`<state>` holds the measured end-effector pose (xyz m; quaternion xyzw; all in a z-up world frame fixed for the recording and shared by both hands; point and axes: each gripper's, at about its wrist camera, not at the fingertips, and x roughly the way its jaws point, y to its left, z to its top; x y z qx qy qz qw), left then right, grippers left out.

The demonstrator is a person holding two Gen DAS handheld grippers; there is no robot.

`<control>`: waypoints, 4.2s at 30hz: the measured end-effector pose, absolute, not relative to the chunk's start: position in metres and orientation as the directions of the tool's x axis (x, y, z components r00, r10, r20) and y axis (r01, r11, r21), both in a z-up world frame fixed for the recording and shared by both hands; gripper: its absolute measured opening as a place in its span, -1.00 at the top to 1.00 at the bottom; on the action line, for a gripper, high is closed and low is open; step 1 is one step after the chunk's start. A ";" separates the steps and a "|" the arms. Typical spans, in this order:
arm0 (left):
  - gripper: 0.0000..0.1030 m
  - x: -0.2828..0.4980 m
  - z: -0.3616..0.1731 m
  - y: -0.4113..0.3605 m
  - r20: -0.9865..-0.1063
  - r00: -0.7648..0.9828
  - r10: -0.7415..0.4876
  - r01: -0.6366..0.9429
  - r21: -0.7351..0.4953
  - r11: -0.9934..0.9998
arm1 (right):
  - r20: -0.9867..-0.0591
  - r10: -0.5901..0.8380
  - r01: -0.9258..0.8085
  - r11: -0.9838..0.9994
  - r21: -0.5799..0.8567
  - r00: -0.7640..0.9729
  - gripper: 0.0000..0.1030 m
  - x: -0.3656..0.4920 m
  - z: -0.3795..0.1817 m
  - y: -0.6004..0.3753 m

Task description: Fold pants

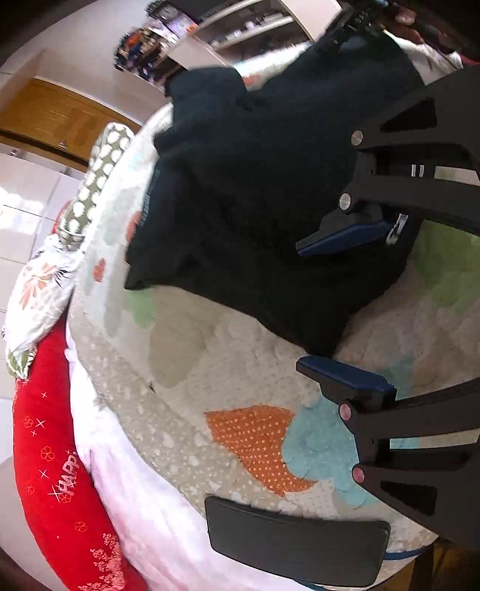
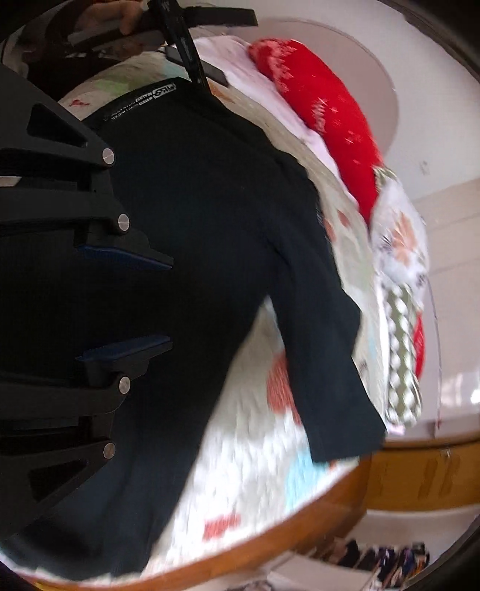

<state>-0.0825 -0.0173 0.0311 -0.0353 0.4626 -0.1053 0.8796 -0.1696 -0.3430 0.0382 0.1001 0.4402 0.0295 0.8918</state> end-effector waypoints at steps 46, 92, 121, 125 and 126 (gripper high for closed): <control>0.47 0.112 0.069 -0.110 -0.786 0.401 -0.470 0.615 -0.149 0.775 | -0.726 0.133 -0.186 0.983 0.007 0.674 0.82 0.039 0.101 -0.378; 0.33 -0.061 0.060 -0.025 -0.772 0.424 -0.473 0.511 -0.228 0.829 | -0.704 0.485 -0.514 0.835 0.196 0.519 0.99 -0.174 0.049 -0.158; -0.28 -0.077 0.085 -0.002 -0.711 0.571 -0.411 0.366 -0.228 0.902 | -0.745 -0.031 0.197 0.971 0.135 0.666 0.95 -0.150 0.070 -0.370; -0.28 -0.079 0.082 0.000 -0.709 0.566 -0.421 0.364 -0.244 0.899 | -0.671 -0.024 0.264 0.929 0.258 0.741 0.95 -0.233 0.102 -0.412; -0.28 -0.080 0.083 0.000 -0.706 0.566 -0.426 0.365 -0.249 0.897 | -0.660 -0.030 0.286 0.915 0.284 0.750 0.95 -0.255 0.106 -0.422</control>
